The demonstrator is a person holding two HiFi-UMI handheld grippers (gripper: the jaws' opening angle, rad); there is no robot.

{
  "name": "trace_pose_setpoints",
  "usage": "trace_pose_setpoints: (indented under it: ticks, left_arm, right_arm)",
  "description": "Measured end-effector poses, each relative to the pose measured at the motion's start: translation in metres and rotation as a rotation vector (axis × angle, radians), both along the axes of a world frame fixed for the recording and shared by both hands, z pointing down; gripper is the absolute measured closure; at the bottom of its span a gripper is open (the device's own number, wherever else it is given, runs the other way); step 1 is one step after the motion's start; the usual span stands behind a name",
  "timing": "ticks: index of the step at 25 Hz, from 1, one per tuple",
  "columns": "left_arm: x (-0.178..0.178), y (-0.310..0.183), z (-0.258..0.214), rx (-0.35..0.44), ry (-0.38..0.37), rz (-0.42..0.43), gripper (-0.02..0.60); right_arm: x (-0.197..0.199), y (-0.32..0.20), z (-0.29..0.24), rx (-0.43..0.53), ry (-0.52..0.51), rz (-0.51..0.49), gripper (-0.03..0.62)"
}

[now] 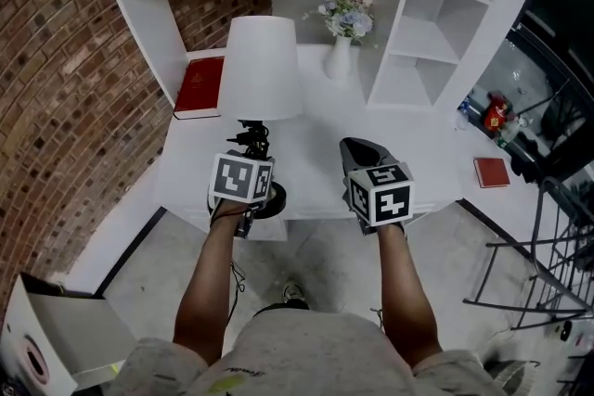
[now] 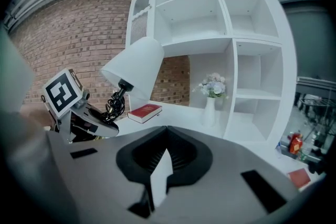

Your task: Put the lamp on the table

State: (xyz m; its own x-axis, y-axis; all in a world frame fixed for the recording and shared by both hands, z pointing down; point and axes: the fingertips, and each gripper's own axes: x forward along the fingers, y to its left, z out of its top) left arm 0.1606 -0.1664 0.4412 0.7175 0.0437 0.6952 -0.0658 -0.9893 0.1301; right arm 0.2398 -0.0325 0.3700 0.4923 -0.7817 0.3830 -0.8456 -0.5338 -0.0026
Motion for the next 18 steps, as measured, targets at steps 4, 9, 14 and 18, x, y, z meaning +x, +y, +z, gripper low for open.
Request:
trace_pose_setpoints:
  ticks: [4,9,14,18]
  left_arm:
    - [0.008,-0.013,0.003,-0.002,0.0,0.019,0.518]
    - [0.018,-0.028,0.006,-0.011,0.003,0.037,0.518]
    - [0.028,-0.041,0.01,-0.02,0.006,0.04,0.518]
    - [0.034,-0.048,0.015,-0.029,0.005,0.04,0.518]
  right_arm:
    - [0.005,-0.013,0.002,-0.01,0.0,0.014,0.591]
    - [0.012,-0.028,0.003,-0.019,0.005,0.027,0.591]
    - [0.018,-0.041,0.005,-0.039,0.011,0.024,0.591]
    - [0.022,-0.048,0.01,-0.05,0.005,0.022,0.591]
